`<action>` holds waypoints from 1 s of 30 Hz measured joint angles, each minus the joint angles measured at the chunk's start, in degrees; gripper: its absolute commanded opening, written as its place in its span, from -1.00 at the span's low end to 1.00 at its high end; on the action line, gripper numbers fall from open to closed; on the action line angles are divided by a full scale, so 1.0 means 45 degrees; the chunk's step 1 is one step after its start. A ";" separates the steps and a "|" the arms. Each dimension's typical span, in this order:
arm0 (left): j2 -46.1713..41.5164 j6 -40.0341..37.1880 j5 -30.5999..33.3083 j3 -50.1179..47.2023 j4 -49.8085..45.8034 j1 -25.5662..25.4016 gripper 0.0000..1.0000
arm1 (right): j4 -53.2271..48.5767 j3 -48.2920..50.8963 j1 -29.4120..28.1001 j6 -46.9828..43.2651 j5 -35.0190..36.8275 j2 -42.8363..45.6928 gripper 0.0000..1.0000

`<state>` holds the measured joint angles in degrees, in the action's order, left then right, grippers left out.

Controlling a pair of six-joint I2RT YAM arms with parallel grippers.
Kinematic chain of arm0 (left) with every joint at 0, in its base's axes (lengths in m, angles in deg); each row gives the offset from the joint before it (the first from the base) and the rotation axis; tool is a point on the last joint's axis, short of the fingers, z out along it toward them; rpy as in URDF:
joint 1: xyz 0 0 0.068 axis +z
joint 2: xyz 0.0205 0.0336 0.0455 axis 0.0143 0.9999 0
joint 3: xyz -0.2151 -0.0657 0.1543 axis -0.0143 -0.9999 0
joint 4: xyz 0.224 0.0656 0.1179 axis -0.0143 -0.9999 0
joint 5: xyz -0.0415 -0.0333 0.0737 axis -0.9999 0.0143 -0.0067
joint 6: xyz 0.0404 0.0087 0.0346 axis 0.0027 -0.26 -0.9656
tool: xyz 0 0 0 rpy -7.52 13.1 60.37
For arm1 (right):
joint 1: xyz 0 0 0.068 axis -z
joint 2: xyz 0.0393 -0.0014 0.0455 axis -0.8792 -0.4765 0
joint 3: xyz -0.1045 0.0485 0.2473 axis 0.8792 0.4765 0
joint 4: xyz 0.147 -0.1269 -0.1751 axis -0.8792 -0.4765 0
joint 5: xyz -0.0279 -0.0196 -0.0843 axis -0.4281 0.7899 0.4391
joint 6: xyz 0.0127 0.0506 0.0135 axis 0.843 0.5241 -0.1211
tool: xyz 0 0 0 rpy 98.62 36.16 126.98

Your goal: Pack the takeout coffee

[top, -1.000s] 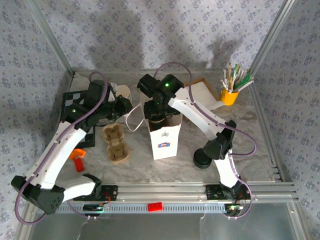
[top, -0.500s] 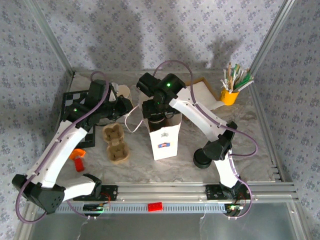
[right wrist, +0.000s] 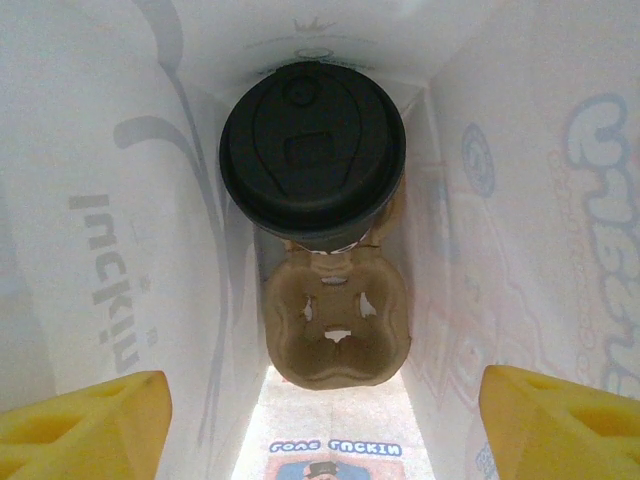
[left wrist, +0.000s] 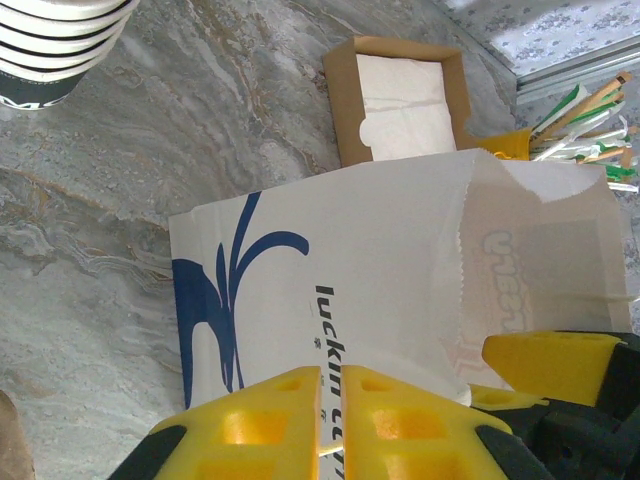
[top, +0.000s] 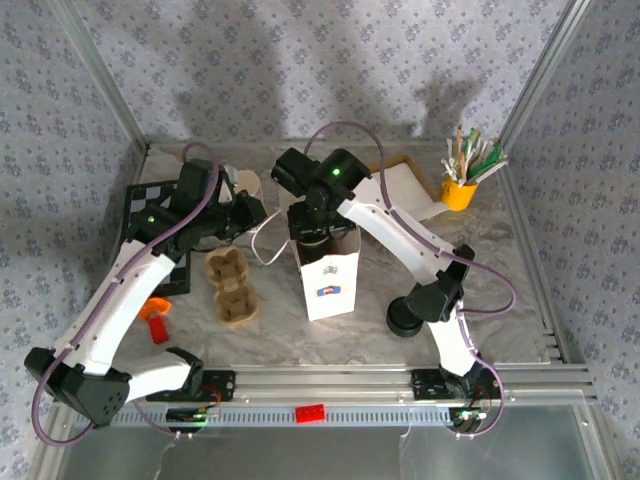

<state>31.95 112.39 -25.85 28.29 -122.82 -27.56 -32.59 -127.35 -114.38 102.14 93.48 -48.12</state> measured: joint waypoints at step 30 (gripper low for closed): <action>0.0073 -0.0097 -0.0087 0.0000 0.0000 0.0000 -0.75 | -0.0141 0.0000 -0.0355 0.0000 0.0330 0.0976 0.58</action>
<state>32.27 111.95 -26.24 28.29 -122.82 -27.56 -33.22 -127.35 -115.98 102.14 94.97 -43.72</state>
